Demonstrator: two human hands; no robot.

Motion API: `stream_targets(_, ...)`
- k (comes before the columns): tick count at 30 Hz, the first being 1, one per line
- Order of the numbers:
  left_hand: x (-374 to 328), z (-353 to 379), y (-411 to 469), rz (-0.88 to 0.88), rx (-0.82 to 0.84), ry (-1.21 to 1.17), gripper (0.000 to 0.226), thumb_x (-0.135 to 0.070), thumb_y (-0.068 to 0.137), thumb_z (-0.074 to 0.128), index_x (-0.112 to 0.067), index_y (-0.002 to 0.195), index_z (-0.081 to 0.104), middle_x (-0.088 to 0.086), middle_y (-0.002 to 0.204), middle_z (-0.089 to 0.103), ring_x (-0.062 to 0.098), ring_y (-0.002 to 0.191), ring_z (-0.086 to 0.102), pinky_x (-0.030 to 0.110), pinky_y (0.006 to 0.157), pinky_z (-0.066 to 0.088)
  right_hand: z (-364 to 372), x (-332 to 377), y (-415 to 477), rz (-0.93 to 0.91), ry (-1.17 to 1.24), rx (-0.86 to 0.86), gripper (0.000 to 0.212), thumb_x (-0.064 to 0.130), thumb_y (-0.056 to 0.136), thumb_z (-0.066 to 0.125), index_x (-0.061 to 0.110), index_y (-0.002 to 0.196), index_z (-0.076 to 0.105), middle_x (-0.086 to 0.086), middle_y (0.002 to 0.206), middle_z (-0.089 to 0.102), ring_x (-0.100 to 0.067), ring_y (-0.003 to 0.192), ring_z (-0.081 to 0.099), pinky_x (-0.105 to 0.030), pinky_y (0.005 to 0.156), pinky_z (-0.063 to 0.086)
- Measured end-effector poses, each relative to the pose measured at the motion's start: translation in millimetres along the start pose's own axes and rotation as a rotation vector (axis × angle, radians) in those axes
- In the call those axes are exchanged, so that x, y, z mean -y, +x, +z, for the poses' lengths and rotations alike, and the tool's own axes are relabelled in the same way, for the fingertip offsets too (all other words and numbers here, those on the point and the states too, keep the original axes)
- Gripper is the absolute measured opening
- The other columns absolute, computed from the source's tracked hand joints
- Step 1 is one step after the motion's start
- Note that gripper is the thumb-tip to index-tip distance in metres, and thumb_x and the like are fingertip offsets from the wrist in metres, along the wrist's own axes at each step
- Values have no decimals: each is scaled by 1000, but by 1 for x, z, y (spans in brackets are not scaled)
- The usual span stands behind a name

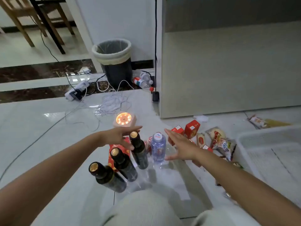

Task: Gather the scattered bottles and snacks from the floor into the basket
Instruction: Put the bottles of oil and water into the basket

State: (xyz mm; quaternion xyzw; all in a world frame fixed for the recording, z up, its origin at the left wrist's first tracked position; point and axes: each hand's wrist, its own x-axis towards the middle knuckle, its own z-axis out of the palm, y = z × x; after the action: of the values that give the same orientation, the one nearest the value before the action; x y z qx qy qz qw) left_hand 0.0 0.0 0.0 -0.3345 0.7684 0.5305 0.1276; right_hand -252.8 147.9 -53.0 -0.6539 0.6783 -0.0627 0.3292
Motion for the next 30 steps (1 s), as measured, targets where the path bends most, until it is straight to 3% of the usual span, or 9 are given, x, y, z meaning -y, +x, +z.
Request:
stream_targets(4, -10, 16, 16, -57, 75, 73, 84, -12, 80, 74, -37, 146, 29, -14, 147, 36, 7, 134, 34, 25, 107, 32, 6, 9, 4, 64, 296, 29, 115, 34, 72, 79, 34, 150, -6, 4, 159, 8, -20, 145, 15, -36, 116, 23)
stream_targets(8, -2, 19, 28, -88, 106, 189, 73, -20, 77, 76, -39, 139, 42, -15, 137, 50, 11, 128, 46, 32, 107, 38, 21, 14, 9, 89, 462, 58, 109, 13, 76, 76, 29, 150, -2, 0, 156, 18, -21, 143, 22, -28, 110, 29)
stream_targets(10, 5, 18, 32, -100, 98, 194, 71, -26, 72, 78, -37, 135, 48, -13, 132, 54, 13, 124, 50, 36, 106, 42, 25, 11, 17, 109, 532, 50, 107, 11, 75, 77, 30, 150, 3, 0, 155, 23, -20, 142, 24, -34, 112, 31)
stream_targets(15, 16, 18, 38, -133, 11, -1, 74, -37, 61, 82, -27, 129, 54, -4, 128, 60, 17, 118, 57, 37, 100, 48, 35, 3, 31, 154, 621, 47, 98, 10, 75, 77, 26, 150, 15, 1, 150, 33, -20, 140, 30, -34, 109, 29)
stream_targets(19, 14, 26, 47, -183, -66, -204, 45, -18, 85, 69, -24, 123, 48, -4, 120, 57, 20, 114, 55, 36, 96, 50, 47, 0, 38, 181, 679, 29, 94, 8, 78, 74, 24, 149, 14, 1, 148, 35, -19, 138, 31, -27, 102, 31)
stream_targets(22, 9, 29, 53, -205, -103, -285, 40, -15, 89, 63, -27, 120, 41, -6, 116, 53, 22, 116, 50, 42, 99, 47, 54, -2, 46, 176, 684, 11, 93, 10, 77, 75, 23, 149, 16, 2, 145, 39, -20, 135, 36, -25, 100, 34)
stream_targets(24, 7, 29, 55, -210, -103, -295, 43, -14, 89, 62, -26, 122, 38, -2, 120, 50, 23, 118, 48, 41, 99, 48, 57, -1, 52, 181, 681, -1, 95, 11, 75, 77, 25, 148, 18, 0, 144, 41, -22, 134, 39, -33, 107, 36)
stream_targets(26, 6, 30, 56, -218, -91, -248, 38, -11, 89, 62, -23, 119, 41, -1, 114, 53, 19, 107, 55, 35, 93, 52, 62, 1, 57, 200, 680, -31, 95, 10, 72, 78, 25, 146, 21, -1, 142, 44, -24, 132, 41, -40, 109, 37)
stream_targets(30, 7, 30, 56, -210, -49, -157, 32, -6, 87, 63, -13, 115, 50, 1, 105, 60, 16, 96, 61, 29, 85, 55, 67, 2, 62, 227, 688, -95, 87, 10, 72, 79, 23, 143, 30, -2, 140, 48, -25, 130, 44, -41, 109, 38)
